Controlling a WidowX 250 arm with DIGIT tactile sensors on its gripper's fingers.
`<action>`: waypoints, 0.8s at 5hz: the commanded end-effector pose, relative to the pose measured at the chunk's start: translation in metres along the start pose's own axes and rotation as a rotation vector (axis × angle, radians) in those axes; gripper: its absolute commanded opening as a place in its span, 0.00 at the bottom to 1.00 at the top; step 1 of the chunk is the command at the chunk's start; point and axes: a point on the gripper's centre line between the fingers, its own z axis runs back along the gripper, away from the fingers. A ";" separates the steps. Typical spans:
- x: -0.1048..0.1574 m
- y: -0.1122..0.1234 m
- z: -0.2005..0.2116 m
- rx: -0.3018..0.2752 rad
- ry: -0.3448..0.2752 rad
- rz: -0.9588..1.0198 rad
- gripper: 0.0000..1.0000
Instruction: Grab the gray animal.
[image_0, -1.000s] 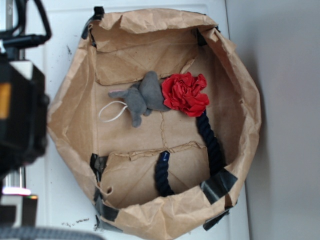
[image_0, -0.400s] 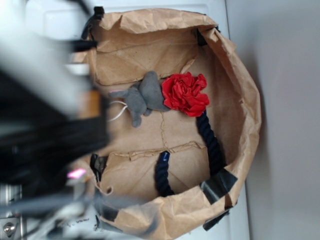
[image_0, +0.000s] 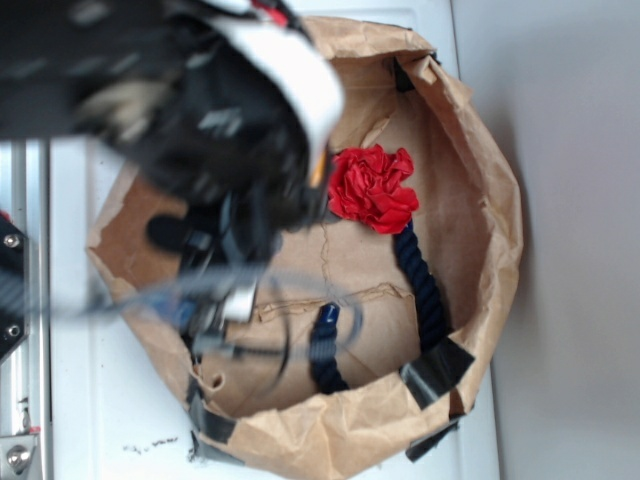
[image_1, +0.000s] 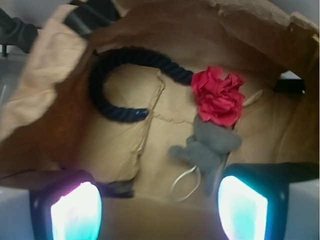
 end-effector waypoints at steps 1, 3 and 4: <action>0.003 0.003 0.008 0.013 -0.034 0.009 1.00; 0.005 0.014 -0.018 -0.024 -0.041 0.076 1.00; 0.010 0.016 -0.050 -0.028 -0.021 0.122 1.00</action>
